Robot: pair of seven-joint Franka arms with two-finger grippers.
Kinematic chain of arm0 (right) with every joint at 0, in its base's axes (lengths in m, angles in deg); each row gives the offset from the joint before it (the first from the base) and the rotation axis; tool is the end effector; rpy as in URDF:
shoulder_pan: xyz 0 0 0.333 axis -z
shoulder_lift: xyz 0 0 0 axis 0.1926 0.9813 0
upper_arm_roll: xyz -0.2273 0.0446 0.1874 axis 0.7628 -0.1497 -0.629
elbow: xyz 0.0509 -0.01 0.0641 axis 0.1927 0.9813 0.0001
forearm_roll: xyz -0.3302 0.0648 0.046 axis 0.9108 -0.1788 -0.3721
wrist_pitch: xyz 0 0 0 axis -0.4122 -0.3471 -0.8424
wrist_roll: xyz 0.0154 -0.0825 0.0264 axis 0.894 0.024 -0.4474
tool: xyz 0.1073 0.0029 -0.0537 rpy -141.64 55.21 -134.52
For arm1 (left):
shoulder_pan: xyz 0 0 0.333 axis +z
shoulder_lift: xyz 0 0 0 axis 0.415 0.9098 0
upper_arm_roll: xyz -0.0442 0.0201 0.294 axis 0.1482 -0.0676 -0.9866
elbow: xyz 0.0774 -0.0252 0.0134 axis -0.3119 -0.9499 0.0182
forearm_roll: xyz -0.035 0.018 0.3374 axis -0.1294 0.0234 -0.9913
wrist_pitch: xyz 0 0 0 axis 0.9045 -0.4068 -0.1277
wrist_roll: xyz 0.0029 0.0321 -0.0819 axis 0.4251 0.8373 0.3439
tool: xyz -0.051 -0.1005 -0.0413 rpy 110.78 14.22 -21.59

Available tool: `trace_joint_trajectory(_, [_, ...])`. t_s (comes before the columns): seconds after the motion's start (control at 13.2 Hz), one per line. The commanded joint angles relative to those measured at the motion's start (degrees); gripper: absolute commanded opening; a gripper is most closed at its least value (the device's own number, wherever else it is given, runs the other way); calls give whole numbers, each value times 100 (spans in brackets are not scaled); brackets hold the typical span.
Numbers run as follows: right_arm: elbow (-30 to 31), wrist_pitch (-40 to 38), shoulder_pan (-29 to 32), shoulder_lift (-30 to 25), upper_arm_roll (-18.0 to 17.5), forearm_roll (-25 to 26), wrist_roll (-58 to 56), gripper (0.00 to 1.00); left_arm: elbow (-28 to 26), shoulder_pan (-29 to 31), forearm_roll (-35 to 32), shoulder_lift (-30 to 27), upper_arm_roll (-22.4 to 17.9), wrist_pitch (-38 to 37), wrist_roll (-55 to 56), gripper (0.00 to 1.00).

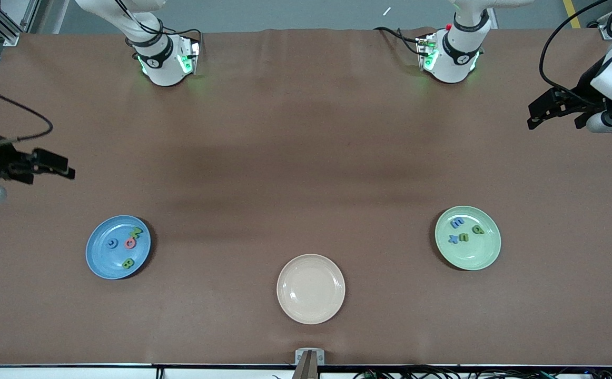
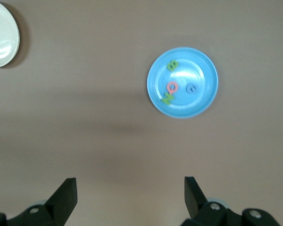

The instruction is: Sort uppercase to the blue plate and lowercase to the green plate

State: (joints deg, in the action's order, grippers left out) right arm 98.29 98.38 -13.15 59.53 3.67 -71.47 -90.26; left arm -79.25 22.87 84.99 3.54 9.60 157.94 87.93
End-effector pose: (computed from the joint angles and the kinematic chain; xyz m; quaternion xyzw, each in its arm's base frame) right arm 0.5347 0.0012 0.5752 -0.9980 -0.0225 0.0300 0.0517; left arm 0.4674 -0.0426 0.5987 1.0000 0.0042 -0.0019 0.0044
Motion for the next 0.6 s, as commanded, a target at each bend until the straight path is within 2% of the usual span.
trace_joint_trajectory(0.0, [875, 39, 493, -902, -551, 218, 342, 100, -28, 33, 82, -49, 17, 58, 16, 100])
trace_joint_trajectory(0.23, [946, -23, 521, -1132, -745, 419, 878, 100, -28, 33, 82, -49, 17, 49, 8, 100])
trace_joint_trajectory(0.53, [1244, 231, 503, -1431, -763, 456, 932, 100, -28, 33, 82, -49, 8, 49, 8, 100])
